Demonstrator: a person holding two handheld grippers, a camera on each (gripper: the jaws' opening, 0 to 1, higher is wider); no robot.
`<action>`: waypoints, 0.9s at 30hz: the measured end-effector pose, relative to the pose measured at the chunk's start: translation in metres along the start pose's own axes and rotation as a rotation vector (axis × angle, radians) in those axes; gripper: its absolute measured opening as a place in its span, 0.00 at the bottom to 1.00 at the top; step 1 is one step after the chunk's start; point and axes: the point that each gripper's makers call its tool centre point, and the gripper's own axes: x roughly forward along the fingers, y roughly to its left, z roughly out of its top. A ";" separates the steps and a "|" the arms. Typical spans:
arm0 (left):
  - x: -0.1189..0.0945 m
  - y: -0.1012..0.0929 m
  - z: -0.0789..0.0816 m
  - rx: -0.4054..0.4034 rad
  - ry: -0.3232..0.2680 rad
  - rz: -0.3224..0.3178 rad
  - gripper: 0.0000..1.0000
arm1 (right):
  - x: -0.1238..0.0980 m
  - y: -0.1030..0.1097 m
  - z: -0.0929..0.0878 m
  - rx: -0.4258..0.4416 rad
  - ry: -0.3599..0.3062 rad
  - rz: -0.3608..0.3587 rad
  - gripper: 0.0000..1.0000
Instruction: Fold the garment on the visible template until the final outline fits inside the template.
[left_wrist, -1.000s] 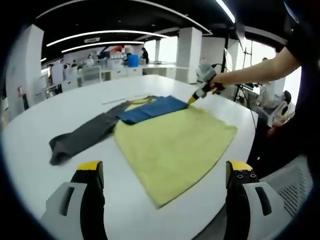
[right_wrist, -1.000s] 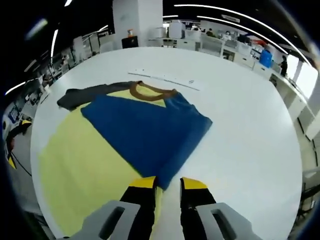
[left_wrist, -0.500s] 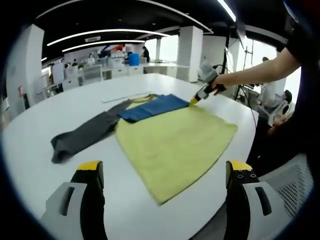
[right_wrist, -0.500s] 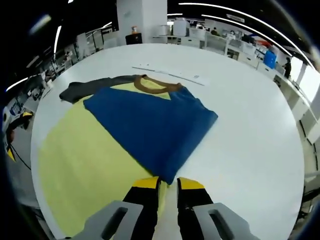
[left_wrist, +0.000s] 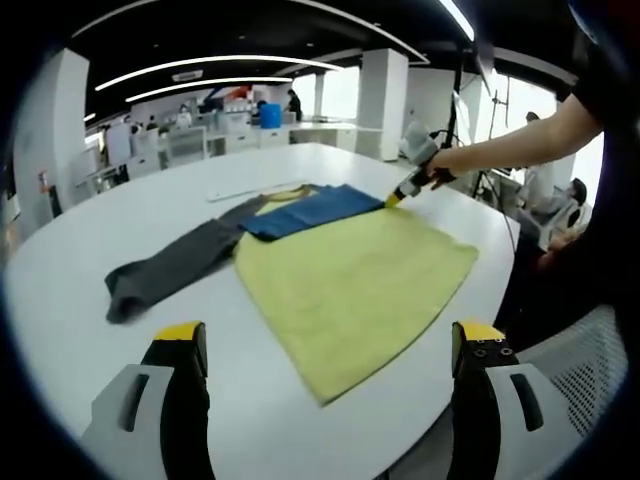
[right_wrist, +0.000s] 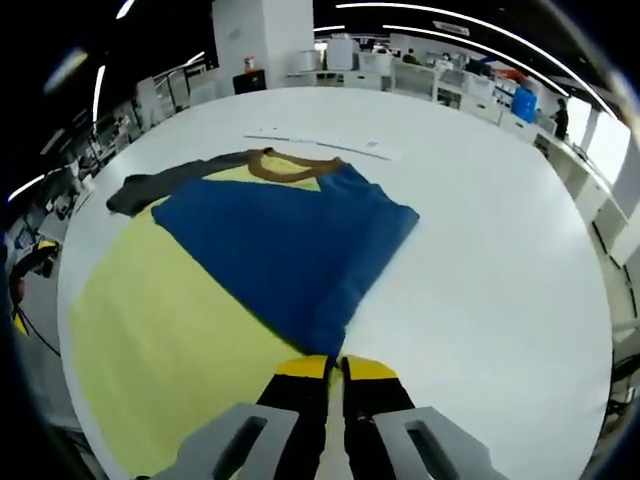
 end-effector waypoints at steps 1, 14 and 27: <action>0.000 0.000 0.000 -0.001 0.000 0.001 0.99 | 0.000 0.000 0.000 -0.005 0.000 0.002 0.00; -0.001 0.007 0.000 -0.009 -0.001 0.015 0.99 | -0.006 -0.011 -0.007 -0.029 0.018 0.006 0.00; 0.000 0.013 0.001 -0.031 -0.004 0.031 0.99 | -0.013 -0.030 -0.017 -0.026 0.029 0.009 0.00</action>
